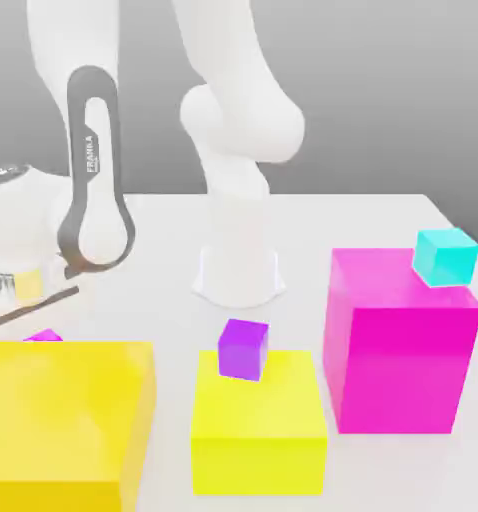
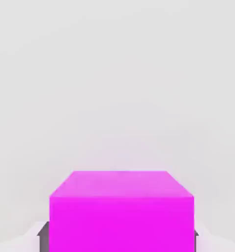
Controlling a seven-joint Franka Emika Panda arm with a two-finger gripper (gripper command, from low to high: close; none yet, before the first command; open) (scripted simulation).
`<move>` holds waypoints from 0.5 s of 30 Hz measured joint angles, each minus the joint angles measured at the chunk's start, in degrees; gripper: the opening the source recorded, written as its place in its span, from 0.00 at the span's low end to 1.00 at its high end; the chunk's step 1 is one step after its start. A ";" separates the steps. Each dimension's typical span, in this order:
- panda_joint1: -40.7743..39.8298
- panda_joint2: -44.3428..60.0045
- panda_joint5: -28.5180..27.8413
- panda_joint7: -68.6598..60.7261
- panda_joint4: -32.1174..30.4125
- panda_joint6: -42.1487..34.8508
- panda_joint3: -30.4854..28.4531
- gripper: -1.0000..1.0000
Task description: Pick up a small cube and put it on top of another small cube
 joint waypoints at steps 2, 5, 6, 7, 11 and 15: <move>0.53 -1.94 -0.56 0.46 -0.37 -1.64 -0.66 0.00; 1.56 -7.53 -2.96 2.27 -1.43 -6.16 -2.27 0.00; 1.78 -9.57 -3.94 2.99 -1.81 -7.80 -2.71 0.00; 1.80 -11.63 -4.93 3.70 -2.19 -9.47 -2.97 0.00; 2.95 -16.07 -10.40 0.40 2.67 -15.46 -2.24 0.00; 5.21 -15.14 -11.70 -0.02 10.70 -21.96 0.33 0.00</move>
